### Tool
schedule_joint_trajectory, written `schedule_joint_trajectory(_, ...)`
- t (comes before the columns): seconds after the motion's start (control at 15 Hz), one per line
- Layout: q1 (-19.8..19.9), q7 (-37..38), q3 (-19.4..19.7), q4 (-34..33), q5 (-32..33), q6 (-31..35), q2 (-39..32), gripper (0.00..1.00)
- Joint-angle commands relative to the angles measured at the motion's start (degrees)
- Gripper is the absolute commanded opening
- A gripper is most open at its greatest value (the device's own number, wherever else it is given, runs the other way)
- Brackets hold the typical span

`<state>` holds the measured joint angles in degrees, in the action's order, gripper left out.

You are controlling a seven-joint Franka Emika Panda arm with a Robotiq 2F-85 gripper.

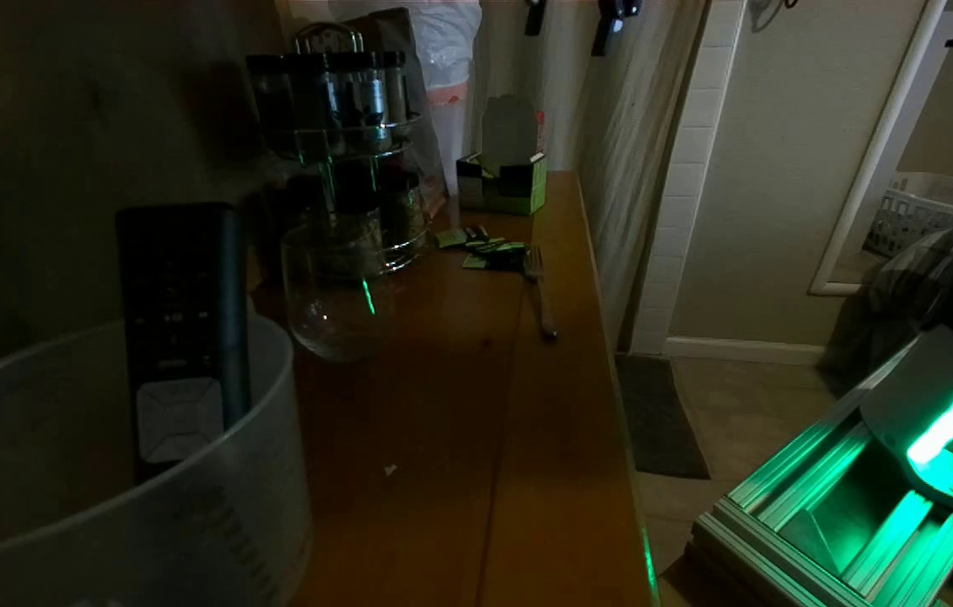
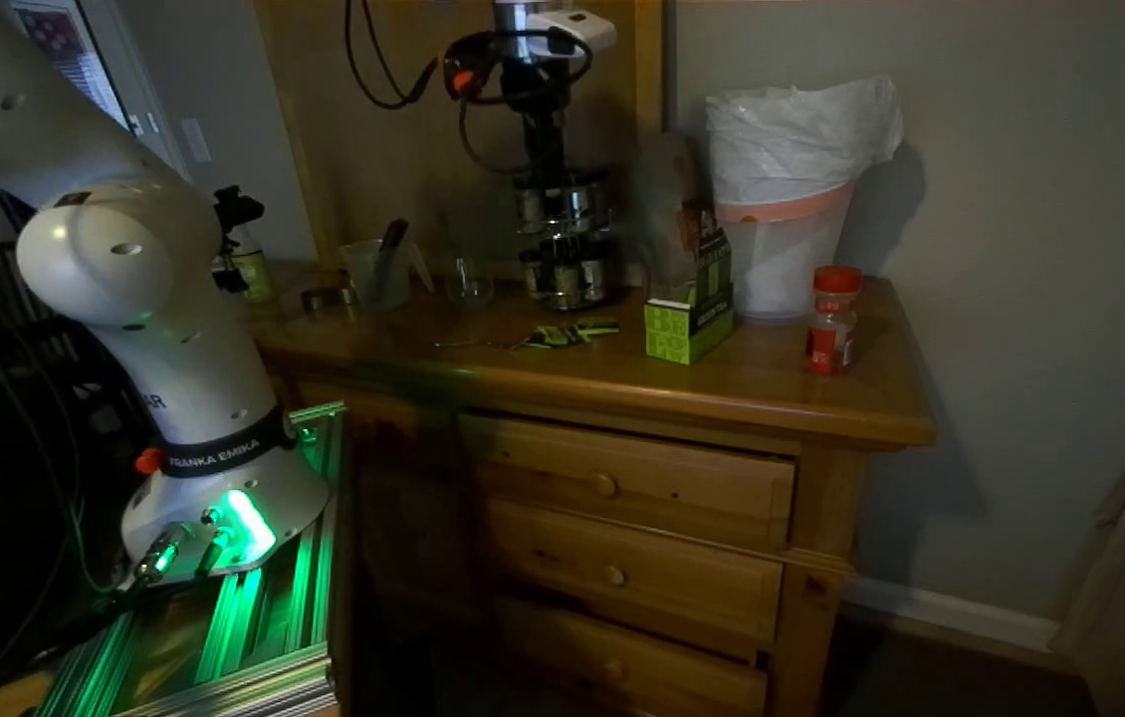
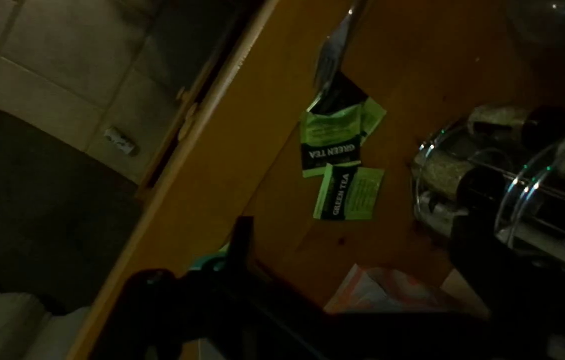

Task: Put one green sachet in the green box.

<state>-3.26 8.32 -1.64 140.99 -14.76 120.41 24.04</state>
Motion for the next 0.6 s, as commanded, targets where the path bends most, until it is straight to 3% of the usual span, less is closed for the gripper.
schedule_joint_trajectory(0.0, -0.1, 2.6, 0.4, -3.3, -6.5, 6.8, -7.9, 1.00)
schedule_joint_trajectory(0.27, -0.5, 2.2, -0.4, -4.6, -6.9, 8.9, -13.7, 1.00)
schedule_joint_trajectory(0.53, -0.1, 1.6, -0.8, -3.5, -5.8, 8.6, -13.4, 1.00)
